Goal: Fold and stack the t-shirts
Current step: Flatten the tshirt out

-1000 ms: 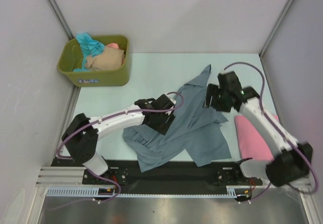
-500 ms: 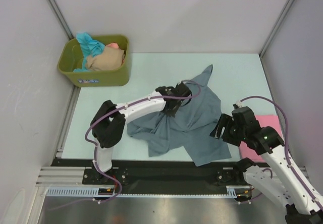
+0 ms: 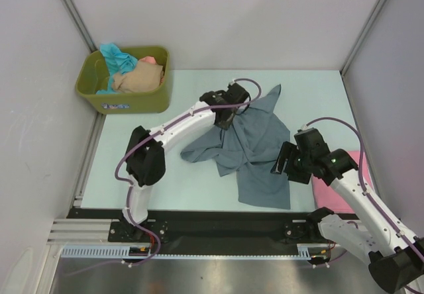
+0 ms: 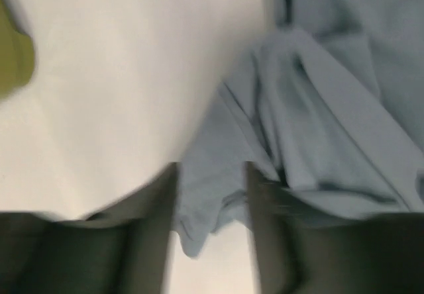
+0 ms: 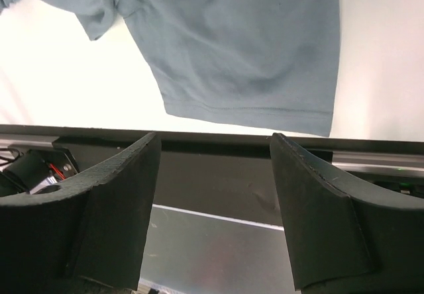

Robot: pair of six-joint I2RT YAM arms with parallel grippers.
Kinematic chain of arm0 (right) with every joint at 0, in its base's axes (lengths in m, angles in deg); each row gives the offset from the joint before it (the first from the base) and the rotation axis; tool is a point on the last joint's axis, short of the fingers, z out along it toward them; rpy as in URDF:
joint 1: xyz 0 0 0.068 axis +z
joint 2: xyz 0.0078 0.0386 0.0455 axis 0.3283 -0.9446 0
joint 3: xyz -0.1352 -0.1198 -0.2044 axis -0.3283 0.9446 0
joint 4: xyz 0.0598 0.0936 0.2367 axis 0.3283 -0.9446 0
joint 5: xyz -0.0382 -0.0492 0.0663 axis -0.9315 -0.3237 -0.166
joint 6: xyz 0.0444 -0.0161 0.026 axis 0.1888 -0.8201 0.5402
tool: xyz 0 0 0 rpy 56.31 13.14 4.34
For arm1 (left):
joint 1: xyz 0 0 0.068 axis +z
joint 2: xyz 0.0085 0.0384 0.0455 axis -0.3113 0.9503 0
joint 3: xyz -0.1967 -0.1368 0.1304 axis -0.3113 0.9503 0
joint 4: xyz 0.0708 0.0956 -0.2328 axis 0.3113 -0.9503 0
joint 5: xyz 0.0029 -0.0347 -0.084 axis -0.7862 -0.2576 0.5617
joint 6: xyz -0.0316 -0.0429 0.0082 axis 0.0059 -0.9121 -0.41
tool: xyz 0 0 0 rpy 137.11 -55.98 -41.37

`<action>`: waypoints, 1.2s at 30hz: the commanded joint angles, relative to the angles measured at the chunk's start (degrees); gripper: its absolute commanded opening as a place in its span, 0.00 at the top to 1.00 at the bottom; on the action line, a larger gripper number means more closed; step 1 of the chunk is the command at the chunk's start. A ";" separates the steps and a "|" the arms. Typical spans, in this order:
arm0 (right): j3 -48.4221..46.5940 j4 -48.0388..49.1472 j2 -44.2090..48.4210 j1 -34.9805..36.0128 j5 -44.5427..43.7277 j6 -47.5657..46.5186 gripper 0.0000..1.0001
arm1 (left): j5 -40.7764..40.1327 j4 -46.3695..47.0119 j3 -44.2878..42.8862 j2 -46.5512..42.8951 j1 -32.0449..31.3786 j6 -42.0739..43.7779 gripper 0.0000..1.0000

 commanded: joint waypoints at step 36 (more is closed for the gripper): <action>2.10 1.84 4.77 -4.93 3.92 -1.00 0.28 | 18.95 5.36 6.95 4.06 -9.34 -12.71 0.59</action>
